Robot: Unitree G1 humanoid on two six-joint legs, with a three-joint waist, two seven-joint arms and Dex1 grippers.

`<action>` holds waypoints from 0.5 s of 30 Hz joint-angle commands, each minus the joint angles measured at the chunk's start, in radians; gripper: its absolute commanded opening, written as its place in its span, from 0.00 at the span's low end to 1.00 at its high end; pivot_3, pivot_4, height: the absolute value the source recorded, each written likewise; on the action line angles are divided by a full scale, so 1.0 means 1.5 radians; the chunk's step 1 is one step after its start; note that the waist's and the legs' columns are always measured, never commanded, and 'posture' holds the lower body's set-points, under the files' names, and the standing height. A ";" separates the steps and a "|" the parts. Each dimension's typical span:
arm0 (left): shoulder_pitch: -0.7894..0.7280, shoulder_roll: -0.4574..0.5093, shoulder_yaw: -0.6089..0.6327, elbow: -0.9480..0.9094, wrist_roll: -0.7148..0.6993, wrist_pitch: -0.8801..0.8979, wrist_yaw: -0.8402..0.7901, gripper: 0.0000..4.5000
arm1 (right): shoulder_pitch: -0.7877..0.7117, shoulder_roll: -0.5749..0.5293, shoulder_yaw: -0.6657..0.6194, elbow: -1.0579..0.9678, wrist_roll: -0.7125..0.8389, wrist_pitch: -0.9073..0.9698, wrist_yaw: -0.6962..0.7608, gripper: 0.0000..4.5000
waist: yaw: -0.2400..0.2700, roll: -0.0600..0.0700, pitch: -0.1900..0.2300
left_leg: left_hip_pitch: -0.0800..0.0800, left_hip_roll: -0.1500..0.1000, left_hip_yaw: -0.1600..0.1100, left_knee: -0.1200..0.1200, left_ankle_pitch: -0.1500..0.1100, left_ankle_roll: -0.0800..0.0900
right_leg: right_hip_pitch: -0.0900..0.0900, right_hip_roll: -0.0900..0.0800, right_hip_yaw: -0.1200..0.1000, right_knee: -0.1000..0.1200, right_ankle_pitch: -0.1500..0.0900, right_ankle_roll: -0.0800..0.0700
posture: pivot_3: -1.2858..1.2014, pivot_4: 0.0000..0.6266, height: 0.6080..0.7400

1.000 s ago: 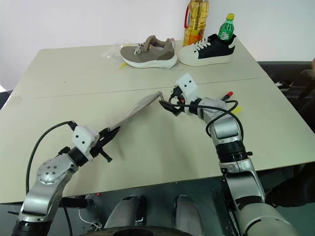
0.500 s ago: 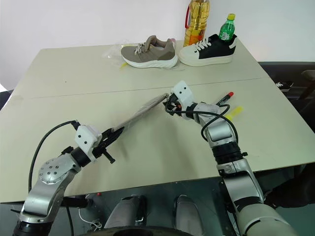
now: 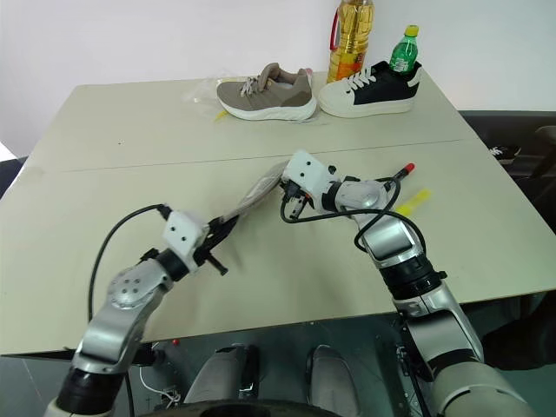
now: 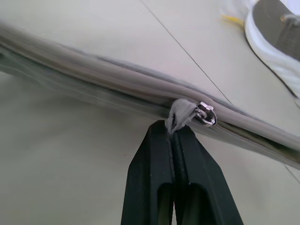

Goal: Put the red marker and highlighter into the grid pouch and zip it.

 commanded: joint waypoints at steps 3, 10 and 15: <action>-0.073 -0.055 -0.042 0.073 0.035 -0.009 0.038 0.00 | 0.011 -0.037 0.032 -0.121 0.006 0.005 0.065 0.01 | 0.004 0.000 0.000 | 0.000 0.000 0.000 0.000 0.000 0.000 | 0.000 0.000 0.000 0.000 0.000 0.000 | 0.52 0.24 0.93; -0.142 -0.101 -0.064 0.181 0.062 -0.041 0.053 0.00 | 0.022 -0.058 0.052 -0.194 0.010 0.030 0.100 0.01 | 0.002 0.000 0.000 | 0.000 0.001 -0.001 0.002 0.000 0.000 | 0.001 0.001 -0.001 0.000 0.000 0.000 | 0.52 0.24 0.93; -0.167 -0.127 -0.072 0.219 0.068 -0.060 0.061 0.00 | 0.027 -0.055 0.058 -0.218 0.007 0.047 0.099 0.01 | 0.002 0.000 0.000 | 0.000 0.001 -0.001 0.003 0.000 0.000 | 0.001 0.001 -0.001 0.001 0.000 0.000 | 0.52 0.24 0.93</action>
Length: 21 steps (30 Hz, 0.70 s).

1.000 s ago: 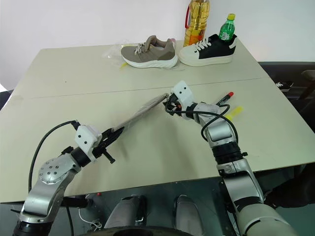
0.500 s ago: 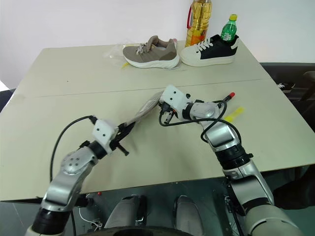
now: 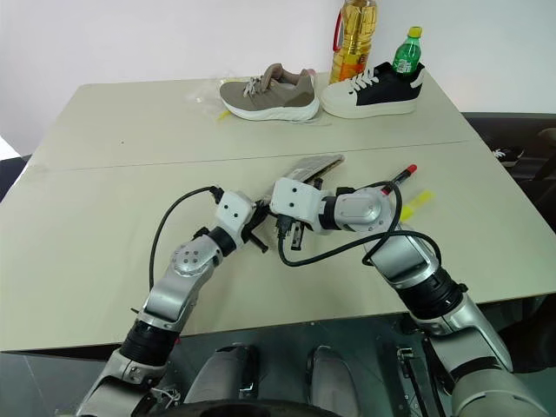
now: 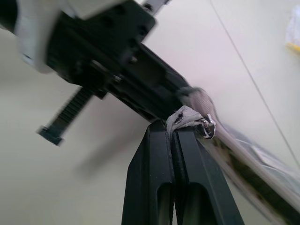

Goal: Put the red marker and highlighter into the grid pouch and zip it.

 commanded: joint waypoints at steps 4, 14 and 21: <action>-0.017 -0.015 0.001 0.002 0.010 -0.026 0.016 0.00 | -0.008 -0.026 -0.035 -0.051 0.032 0.031 0.028 0.14 | 0.001 0.000 0.000 | 0.000 0.000 0.000 0.000 0.000 0.000 | 0.000 0.000 0.000 0.000 0.000 0.000 | 0.52 0.24 0.93; 0.011 0.032 0.040 -0.049 0.004 -0.053 0.016 0.00 | -0.021 -0.060 -0.252 0.123 0.070 0.220 -0.103 0.87 | 0.000 0.000 0.000 | 0.000 0.001 0.000 0.001 0.000 0.000 | 0.001 -0.002 0.001 0.000 0.000 0.000 | 0.52 0.24 0.93; 0.019 0.044 0.053 -0.061 -0.010 -0.077 0.006 0.00 | -0.112 0.035 -0.378 0.355 0.037 0.259 -0.366 0.87 | 0.000 0.000 0.000 | -0.001 0.001 0.001 0.001 0.000 0.000 | 0.000 -0.002 0.001 0.000 0.000 -0.001 | 0.52 0.24 0.93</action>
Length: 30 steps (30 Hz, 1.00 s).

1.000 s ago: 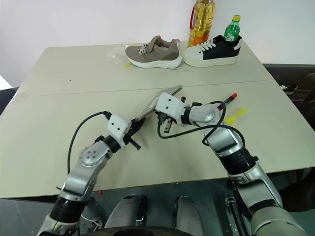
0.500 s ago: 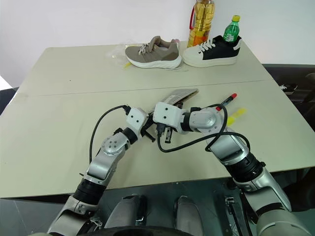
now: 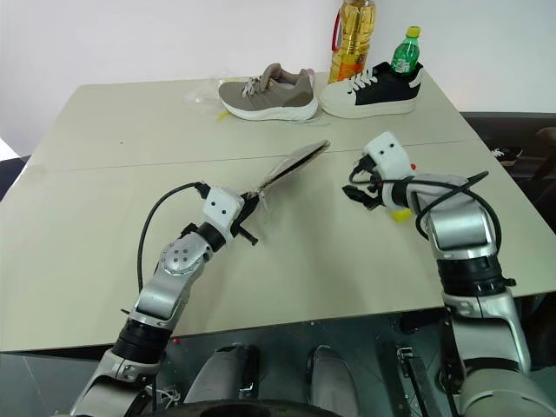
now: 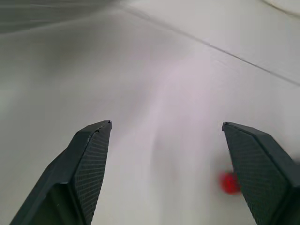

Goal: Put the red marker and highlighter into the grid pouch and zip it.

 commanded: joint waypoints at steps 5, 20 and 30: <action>0.007 0.004 0.017 -0.045 -0.017 -0.024 -0.005 0.00 | -0.075 0.062 -0.102 0.189 -0.017 -0.044 -0.222 0.87 | 0.000 0.000 0.000 | 0.000 0.000 0.001 0.000 0.000 0.000 | 0.000 0.000 0.000 0.000 0.000 0.000 | 0.52 0.24 0.93; 0.034 0.001 0.022 -0.070 -0.014 -0.017 0.001 0.00 | -0.122 0.103 -0.159 0.326 0.040 -0.087 -0.321 0.25 | 0.000 0.001 0.000 | 0.000 0.000 0.001 0.000 0.000 0.000 | 0.000 0.004 0.001 0.001 0.001 0.003 | 0.52 0.24 0.93; 0.050 0.068 0.093 -0.089 -0.076 0.003 -0.049 0.00 | -0.028 -0.078 0.115 0.060 -0.057 -0.342 -0.008 0.09 | -0.001 0.003 0.001 | 0.000 0.001 0.001 0.000 -0.001 0.001 | 0.000 0.005 0.001 0.001 0.001 0.003 | 0.52 0.24 0.93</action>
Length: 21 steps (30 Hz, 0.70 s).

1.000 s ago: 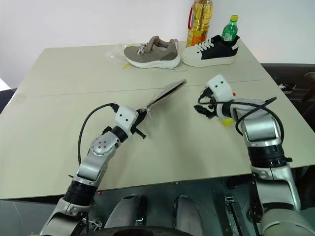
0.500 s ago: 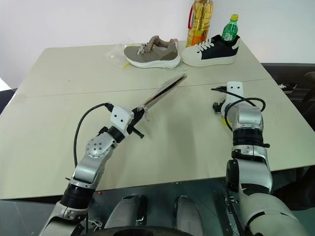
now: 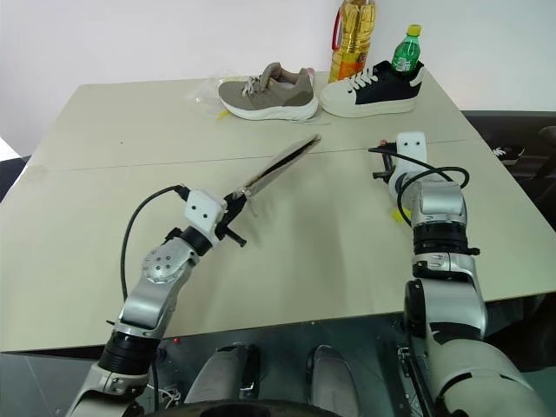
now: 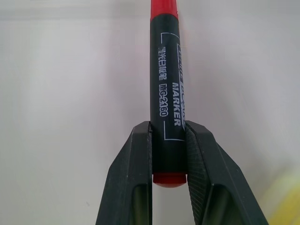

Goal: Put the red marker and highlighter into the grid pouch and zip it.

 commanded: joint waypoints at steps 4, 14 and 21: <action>0.005 0.055 0.057 -0.034 -0.062 0.003 -0.055 0.00 | 0.081 -0.146 0.133 -0.211 -0.058 -0.296 0.249 0.09 | 0.000 0.000 0.000 | 0.001 0.001 0.000 0.000 -0.001 0.001 | 0.001 0.001 0.000 0.000 0.000 0.001 | 0.52 0.24 0.93; 0.017 0.082 0.055 -0.051 -0.077 0.012 -0.092 0.00 | 0.095 -0.151 0.150 -0.244 -0.076 -0.370 0.327 0.09 | 0.002 0.000 0.000 | 0.001 0.001 0.000 0.002 -0.001 0.001 | 0.001 0.000 0.000 0.000 0.000 0.000 | 0.52 0.24 0.93; 0.025 0.081 0.045 -0.062 -0.072 0.014 -0.095 0.00 | 0.089 -0.147 0.157 -0.228 -0.100 -0.397 0.339 0.09 | 0.002 0.000 0.000 | 0.001 0.002 0.000 0.002 -0.001 0.001 | 0.001 -0.001 0.000 -0.001 -0.001 -0.002 | 0.52 0.24 0.93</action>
